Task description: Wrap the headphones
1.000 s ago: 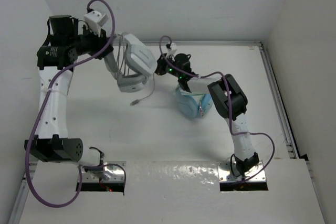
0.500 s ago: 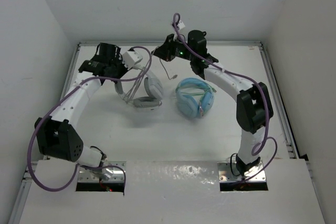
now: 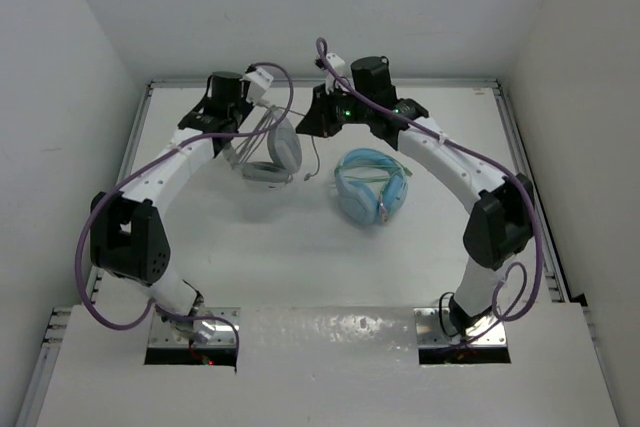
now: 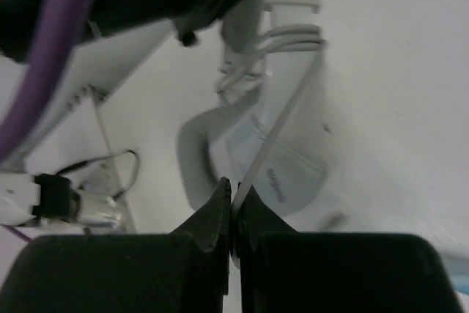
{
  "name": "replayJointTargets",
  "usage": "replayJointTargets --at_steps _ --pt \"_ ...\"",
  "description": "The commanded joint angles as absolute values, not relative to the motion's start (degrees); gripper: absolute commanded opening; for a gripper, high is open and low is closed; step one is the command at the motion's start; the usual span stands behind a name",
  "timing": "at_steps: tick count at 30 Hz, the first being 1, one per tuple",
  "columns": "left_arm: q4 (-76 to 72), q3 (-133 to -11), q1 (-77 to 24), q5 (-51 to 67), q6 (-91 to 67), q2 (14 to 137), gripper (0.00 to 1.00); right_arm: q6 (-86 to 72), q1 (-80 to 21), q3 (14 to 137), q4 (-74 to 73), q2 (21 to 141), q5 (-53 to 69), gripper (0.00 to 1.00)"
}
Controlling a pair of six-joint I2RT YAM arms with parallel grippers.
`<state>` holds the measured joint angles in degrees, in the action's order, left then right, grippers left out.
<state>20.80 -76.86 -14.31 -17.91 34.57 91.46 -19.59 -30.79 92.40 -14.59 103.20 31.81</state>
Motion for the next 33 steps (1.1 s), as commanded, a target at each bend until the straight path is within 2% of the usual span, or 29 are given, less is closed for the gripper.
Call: replayJointTargets --at_steps 1,3,6,7,9,14,17,21,22,23,25,26,29,33 --pt "11.3 -79.1 -11.9 -30.0 29.3 89.8 0.00 -30.9 -33.7 89.6 -4.0 94.5 42.9 0.00" --pt "10.9 -79.7 -12.0 -29.4 28.5 89.5 0.00 -37.1 -37.1 85.8 10.6 94.8 43.9 0.00" --pt "8.3 -78.1 -12.4 -31.1 28.8 88.7 0.00 -55.0 -38.9 85.2 32.4 98.7 47.9 0.00" --pt "7.7 -77.9 -12.6 -31.6 29.0 88.6 0.00 -66.0 -39.5 85.1 44.8 101.3 47.9 0.00" --pt "8.5 -78.2 -12.6 -31.5 28.6 88.5 0.00 -74.1 -40.1 85.3 53.5 104.2 45.6 0.00" --pt "13.1 -79.9 -12.7 -26.8 25.3 88.7 0.00 -77.7 -41.7 86.1 54.0 110.6 36.9 0.00" --pt "15.4 -81.5 -12.3 -24.1 23.1 90.0 0.00 -72.0 -42.9 86.1 48.3 110.8 32.7 0.00" --pt "23.7 -87.5 -10.9 -12.6 17.4 90.6 0.00 -59.7 -43.5 86.1 36.7 110.3 25.7 0.00" --pt "24.0 -87.8 -10.9 -11.4 16.9 90.3 0.00 -57.7 -43.6 86.2 35.4 110.3 24.7 0.04" --pt "24.9 -88.2 -10.8 -10.0 15.7 89.9 0.00 -53.3 -44.0 86.5 33.3 110.4 23.4 0.13" --pt "27.4 -90.5 -10.7 -6.2 14.5 89.6 0.00 -47.8 -44.7 89.4 25.6 111.0 20.5 0.21" --pt "28.1 -91.7 -10.7 -4.8 13.4 89.8 0.00 -42.9 -45.8 90.6 22.6 111.9 19.5 0.33" --pt "30.3 -94.7 -10.7 -1.6 12.4 90.6 0.00 -34.6 -47.3 94.8 11.9 113.3 15.7 0.53" --pt "32.8 -97.2 -10.5 -0.3 12.0 92.6 0.00 -29.2 -47.7 93.2 8.1 111.5 12.6 0.68"
